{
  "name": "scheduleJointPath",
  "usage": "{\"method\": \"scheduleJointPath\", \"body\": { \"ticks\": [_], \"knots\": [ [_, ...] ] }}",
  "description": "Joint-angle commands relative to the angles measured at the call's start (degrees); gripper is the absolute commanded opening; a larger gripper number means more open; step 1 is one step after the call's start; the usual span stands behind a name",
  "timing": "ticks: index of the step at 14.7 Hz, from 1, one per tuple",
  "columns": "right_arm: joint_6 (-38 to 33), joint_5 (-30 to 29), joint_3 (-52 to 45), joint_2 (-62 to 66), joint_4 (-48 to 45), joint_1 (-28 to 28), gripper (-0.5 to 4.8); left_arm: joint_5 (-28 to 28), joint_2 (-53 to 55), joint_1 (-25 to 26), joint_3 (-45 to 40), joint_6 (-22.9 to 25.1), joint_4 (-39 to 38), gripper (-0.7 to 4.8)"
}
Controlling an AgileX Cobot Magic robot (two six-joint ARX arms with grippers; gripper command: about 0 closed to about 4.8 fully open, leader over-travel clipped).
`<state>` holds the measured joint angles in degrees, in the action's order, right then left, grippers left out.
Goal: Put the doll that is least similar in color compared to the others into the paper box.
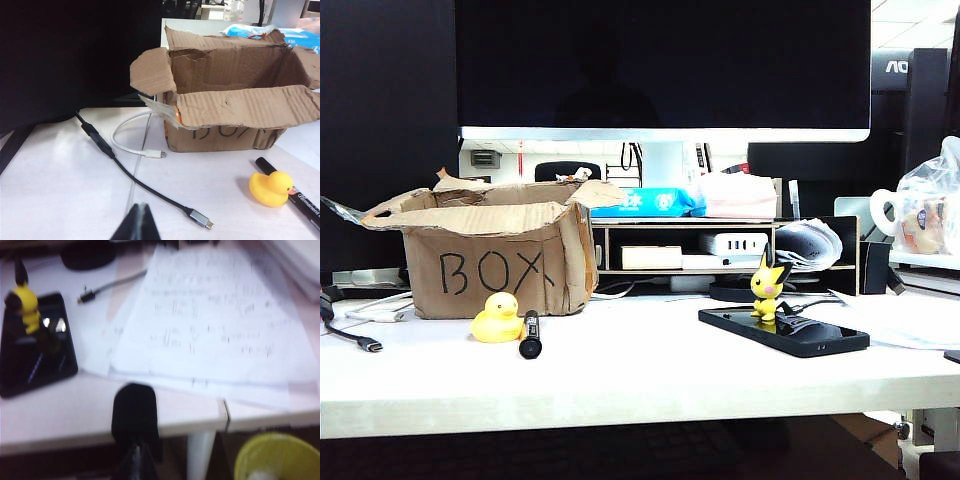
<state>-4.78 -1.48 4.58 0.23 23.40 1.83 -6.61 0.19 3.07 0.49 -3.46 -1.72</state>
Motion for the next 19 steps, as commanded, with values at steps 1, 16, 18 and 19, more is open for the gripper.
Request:
{"method": "scheduleJointPath", "body": {
  "ticks": [1, 16, 18, 19],
  "knots": [
    [-0.2, -0.1, -0.2, 0.0, -7.1, 0.0, -0.05, -0.1, 0.0, 0.0, 0.1, 0.0, 0.5, -0.05],
    [0.3, 0.3, -4.3, 0.0, -21.6, 0.0, -0.05, -0.1, 0.0, -0.1, 0.1, 0.0, 0.5, -0.05],
    [0.3, 0.3, -4.3, 0.0, -21.6, 0.0, -0.05, -0.1, 0.0, -0.1, 0.1, 0.0, 0.5, -0.05],
    [0.3, 0.3, -4.3, 0.0, -21.6, 0.0, -0.05, -0.1, 0.0, -0.1, 0.1, 0.0, 0.5, -0.05]
  ]
}}
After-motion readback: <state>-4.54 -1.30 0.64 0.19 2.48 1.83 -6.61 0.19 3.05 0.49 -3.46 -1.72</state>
